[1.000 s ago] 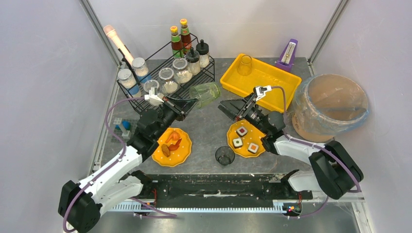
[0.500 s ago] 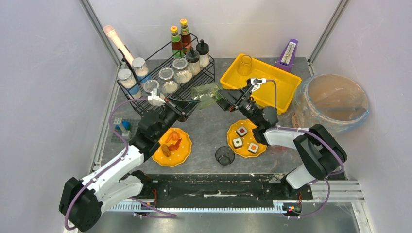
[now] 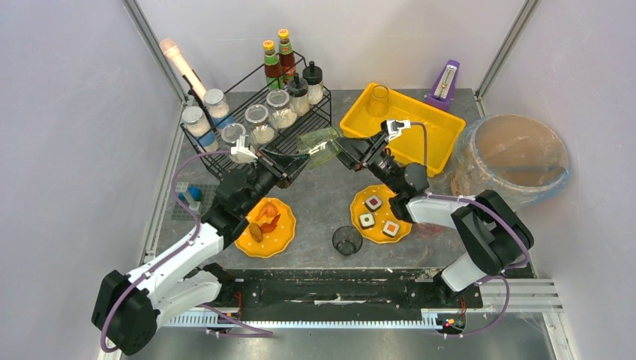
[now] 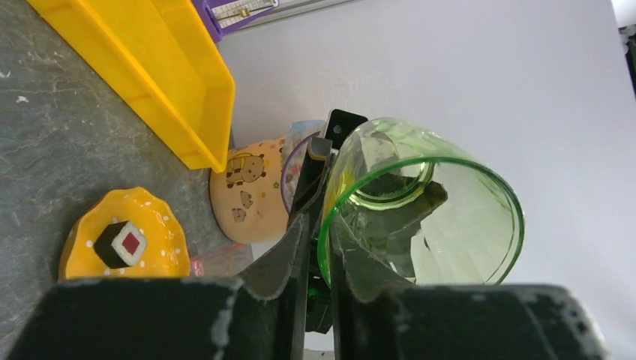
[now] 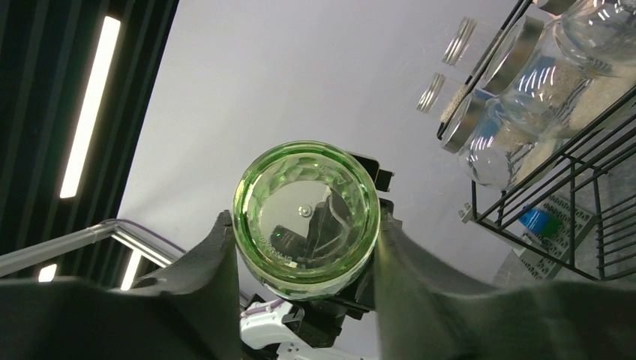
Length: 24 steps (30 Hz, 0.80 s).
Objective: Clear the kitchen counter
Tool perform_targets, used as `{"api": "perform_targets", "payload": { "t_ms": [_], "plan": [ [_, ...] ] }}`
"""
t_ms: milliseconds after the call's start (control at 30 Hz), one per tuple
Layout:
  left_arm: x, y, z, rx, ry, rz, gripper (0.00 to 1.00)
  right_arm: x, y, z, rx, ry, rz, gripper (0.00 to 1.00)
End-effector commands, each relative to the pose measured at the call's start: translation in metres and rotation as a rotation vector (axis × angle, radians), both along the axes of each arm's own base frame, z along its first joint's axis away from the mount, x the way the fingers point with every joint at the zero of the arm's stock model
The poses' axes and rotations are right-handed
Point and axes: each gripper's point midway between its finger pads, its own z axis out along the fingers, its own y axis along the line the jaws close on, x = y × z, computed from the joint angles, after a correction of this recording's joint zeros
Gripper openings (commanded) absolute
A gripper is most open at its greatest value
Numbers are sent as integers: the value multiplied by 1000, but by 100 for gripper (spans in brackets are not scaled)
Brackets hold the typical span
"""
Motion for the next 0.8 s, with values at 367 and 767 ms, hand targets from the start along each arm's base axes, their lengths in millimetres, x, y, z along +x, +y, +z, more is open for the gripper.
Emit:
{"api": "perform_targets", "payload": {
  "t_ms": [367, 767],
  "plan": [
    [0, 56, -68, 721, 12, 116, 86, 79, -42, -29, -410, -102, -264, 0],
    [-9, 78, -91, 1096, 19, -11, 89, 217, -146, -73, -1276, -143, -818, 0]
  ]
}}
